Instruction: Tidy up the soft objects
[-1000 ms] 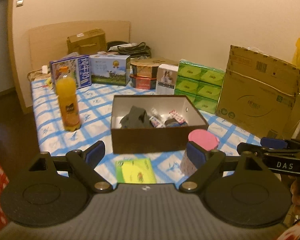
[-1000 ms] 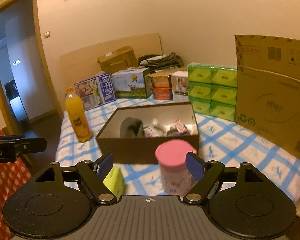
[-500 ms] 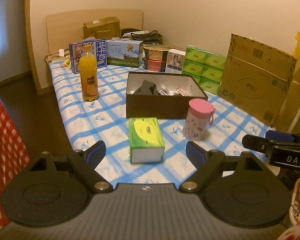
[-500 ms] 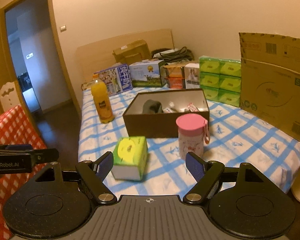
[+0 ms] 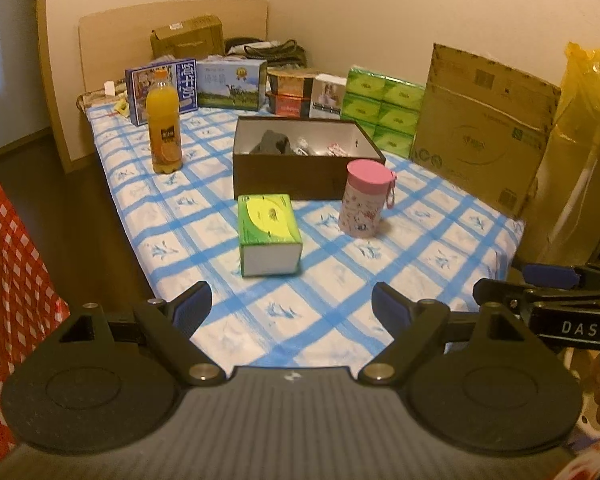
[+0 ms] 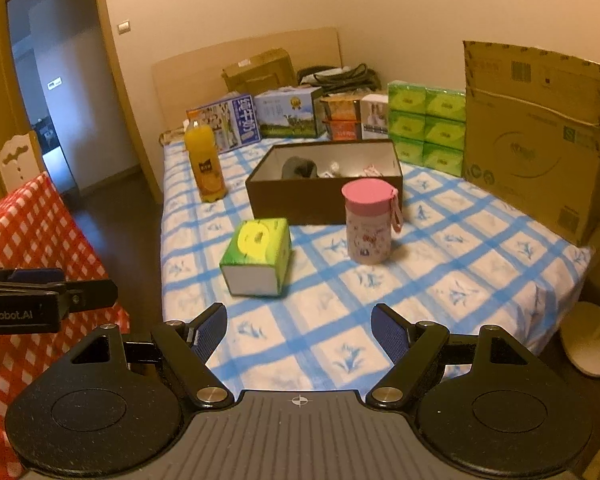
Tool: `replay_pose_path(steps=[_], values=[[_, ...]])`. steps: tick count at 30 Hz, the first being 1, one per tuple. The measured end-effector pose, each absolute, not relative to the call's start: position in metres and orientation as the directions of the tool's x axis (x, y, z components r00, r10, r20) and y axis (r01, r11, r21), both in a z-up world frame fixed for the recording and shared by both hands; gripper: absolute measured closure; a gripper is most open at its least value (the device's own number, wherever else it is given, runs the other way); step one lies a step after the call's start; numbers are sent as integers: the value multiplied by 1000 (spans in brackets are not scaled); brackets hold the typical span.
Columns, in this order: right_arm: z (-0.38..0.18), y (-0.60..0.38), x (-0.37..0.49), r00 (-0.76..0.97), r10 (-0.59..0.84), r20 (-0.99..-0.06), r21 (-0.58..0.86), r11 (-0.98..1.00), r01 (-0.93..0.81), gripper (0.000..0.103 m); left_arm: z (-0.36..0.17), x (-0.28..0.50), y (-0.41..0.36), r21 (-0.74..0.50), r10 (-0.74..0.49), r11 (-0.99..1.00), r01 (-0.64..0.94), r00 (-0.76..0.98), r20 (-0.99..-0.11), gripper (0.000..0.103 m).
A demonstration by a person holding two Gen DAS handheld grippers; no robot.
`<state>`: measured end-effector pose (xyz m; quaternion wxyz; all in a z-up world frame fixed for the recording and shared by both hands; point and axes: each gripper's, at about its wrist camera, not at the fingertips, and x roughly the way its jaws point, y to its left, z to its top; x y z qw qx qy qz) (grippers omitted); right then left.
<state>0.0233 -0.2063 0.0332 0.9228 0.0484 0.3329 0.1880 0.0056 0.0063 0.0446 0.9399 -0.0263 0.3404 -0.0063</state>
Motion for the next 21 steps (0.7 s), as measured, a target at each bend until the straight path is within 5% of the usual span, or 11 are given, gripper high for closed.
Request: replay_pose_path(steps=[21], values=[[46,-217,14,669,388,-634,245,921,-302,24,52,0,-11,-29,-51,999,42,733,-679,17]])
